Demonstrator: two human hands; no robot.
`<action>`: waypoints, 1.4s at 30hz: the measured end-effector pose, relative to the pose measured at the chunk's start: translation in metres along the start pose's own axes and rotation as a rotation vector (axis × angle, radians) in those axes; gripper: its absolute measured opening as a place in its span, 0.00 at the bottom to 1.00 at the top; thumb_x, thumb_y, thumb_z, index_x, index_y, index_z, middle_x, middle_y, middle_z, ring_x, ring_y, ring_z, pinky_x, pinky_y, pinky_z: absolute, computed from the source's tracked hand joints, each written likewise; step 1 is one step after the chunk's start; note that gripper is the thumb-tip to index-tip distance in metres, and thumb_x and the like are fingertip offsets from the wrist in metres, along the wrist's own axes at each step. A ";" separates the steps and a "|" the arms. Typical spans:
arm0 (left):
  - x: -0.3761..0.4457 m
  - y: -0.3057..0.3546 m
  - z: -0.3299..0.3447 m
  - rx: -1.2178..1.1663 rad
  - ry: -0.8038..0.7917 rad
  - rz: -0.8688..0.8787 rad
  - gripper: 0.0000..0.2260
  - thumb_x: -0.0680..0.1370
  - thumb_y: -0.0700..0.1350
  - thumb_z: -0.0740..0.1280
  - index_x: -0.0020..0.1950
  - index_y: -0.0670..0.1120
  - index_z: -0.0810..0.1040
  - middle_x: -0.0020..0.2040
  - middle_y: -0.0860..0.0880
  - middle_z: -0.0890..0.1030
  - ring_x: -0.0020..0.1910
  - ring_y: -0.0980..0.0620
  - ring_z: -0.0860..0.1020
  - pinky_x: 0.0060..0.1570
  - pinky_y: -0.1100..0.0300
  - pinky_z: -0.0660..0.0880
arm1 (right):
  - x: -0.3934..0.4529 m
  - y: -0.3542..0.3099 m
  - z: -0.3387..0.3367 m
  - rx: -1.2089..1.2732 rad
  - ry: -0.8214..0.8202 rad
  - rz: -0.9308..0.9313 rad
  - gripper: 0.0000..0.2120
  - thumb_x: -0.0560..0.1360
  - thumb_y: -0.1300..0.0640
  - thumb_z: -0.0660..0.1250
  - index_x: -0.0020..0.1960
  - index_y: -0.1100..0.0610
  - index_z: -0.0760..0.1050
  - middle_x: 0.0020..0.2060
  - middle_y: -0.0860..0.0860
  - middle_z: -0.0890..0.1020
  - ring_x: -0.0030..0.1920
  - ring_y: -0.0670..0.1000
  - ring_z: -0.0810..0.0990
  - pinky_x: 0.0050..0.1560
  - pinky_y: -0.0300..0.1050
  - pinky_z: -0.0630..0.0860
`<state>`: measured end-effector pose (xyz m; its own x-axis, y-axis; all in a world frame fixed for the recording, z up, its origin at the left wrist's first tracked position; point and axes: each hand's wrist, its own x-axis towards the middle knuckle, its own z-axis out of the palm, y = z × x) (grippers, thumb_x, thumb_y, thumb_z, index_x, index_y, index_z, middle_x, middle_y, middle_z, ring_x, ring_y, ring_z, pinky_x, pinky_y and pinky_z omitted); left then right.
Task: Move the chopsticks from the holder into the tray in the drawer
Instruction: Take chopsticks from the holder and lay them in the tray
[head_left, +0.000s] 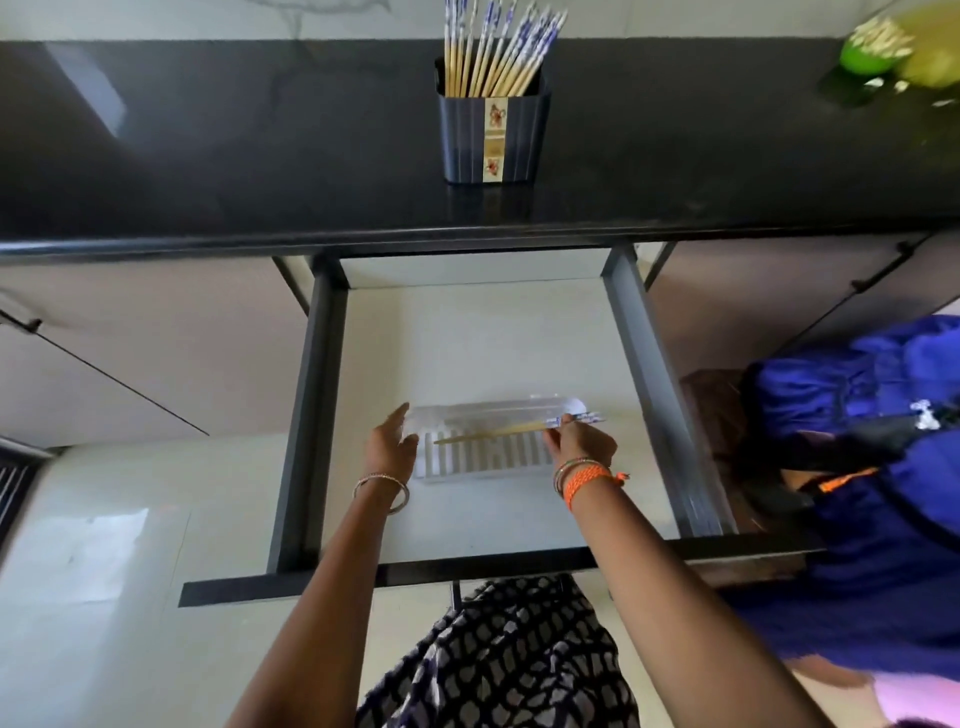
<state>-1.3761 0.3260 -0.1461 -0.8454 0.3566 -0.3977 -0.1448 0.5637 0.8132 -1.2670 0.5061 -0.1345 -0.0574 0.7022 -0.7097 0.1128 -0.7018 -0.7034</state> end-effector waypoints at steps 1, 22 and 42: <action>-0.002 -0.005 0.001 -0.044 0.017 -0.023 0.23 0.74 0.30 0.61 0.69 0.40 0.66 0.69 0.38 0.69 0.68 0.43 0.69 0.68 0.55 0.65 | 0.002 0.002 0.003 -0.017 0.011 -0.016 0.15 0.73 0.66 0.68 0.29 0.66 0.71 0.27 0.56 0.77 0.28 0.50 0.77 0.43 0.51 0.82; 0.011 -0.028 0.002 -0.421 -0.022 -0.244 0.13 0.77 0.37 0.62 0.60 0.38 0.74 0.41 0.43 0.74 0.37 0.49 0.69 0.43 0.55 0.69 | 0.006 0.011 0.042 0.139 -0.034 0.153 0.18 0.75 0.70 0.55 0.64 0.67 0.69 0.51 0.63 0.76 0.49 0.60 0.80 0.50 0.51 0.79; 0.006 -0.018 0.006 -0.454 -0.040 -0.145 0.15 0.77 0.30 0.55 0.64 0.35 0.70 0.57 0.41 0.77 0.53 0.46 0.76 0.58 0.57 0.73 | -0.003 -0.006 0.042 -0.127 -0.124 0.167 0.08 0.75 0.70 0.53 0.49 0.62 0.66 0.28 0.53 0.67 0.27 0.48 0.65 0.35 0.39 0.70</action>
<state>-1.3761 0.3222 -0.1658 -0.7806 0.3316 -0.5298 -0.4774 0.2306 0.8479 -1.3092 0.5033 -0.1300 -0.1479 0.5517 -0.8208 0.2540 -0.7809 -0.5706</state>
